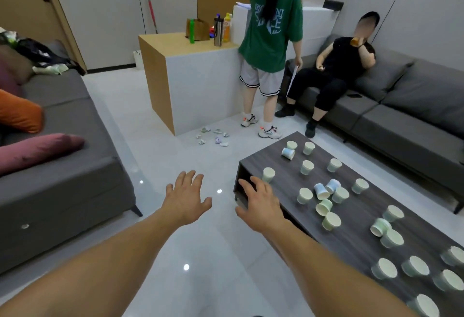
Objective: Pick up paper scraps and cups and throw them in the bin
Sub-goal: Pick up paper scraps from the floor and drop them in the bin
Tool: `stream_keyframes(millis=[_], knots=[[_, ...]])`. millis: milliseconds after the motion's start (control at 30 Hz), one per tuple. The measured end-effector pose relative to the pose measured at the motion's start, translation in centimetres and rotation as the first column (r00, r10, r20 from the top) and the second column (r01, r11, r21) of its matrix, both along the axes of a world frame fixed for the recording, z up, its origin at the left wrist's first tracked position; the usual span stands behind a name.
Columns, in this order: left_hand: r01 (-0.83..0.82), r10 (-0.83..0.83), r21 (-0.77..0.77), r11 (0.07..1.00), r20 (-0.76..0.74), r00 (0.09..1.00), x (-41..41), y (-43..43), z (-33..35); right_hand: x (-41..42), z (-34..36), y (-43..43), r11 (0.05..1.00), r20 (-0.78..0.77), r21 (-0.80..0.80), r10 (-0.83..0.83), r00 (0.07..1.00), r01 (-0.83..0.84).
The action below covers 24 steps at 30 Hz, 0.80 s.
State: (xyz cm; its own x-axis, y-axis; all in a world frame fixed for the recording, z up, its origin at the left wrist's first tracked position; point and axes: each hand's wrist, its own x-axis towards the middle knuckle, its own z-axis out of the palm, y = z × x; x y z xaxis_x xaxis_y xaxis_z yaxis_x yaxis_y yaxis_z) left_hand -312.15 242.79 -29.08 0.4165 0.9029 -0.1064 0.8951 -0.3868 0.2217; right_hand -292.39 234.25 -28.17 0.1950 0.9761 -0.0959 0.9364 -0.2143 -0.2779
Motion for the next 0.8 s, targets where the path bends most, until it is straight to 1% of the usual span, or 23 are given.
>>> stream_keyframes(millis=[133,267,333,467,533,667,800], knots=[[-0.005,0.005,-0.006,1.0,-0.011,1.0,2.3,7.2,-0.7,1.9,-1.1,8.1,1.0,-0.014,-0.009,0.007,1.0,-0.007],[-0.037,0.037,-0.003,0.999,-0.017,0.999,4.7,15.6,-1.1,4.4,-2.7,17.6,0.996,-0.009,-0.055,0.068,0.998,-0.068],[-0.079,0.079,-0.013,0.997,-0.016,0.997,5.5,19.6,-1.1,5.6,-3.1,22.4,0.994,-0.022,-0.063,0.089,0.996,-0.09],[-0.175,0.174,-0.021,0.984,-0.011,0.985,6.8,27.5,-0.8,7.8,-2.6,31.6,0.981,-0.016,-0.066,0.184,0.983,-0.184],[-0.209,0.209,-0.032,0.977,0.007,0.978,7.6,31.1,-0.9,8.9,-2.5,36.1,0.978,-0.009,-0.073,0.194,0.981,-0.194],[-0.213,0.213,-0.091,0.973,-0.004,0.977,8.3,38.0,-2.3,9.6,-3.6,43.6,0.971,0.001,-0.127,0.207,0.978,-0.205],[-0.196,0.198,-0.118,0.973,0.008,0.98,8.7,47.4,-4.4,9.4,-5.6,52.3,0.966,0.005,-0.165,0.203,0.979,-0.199]])
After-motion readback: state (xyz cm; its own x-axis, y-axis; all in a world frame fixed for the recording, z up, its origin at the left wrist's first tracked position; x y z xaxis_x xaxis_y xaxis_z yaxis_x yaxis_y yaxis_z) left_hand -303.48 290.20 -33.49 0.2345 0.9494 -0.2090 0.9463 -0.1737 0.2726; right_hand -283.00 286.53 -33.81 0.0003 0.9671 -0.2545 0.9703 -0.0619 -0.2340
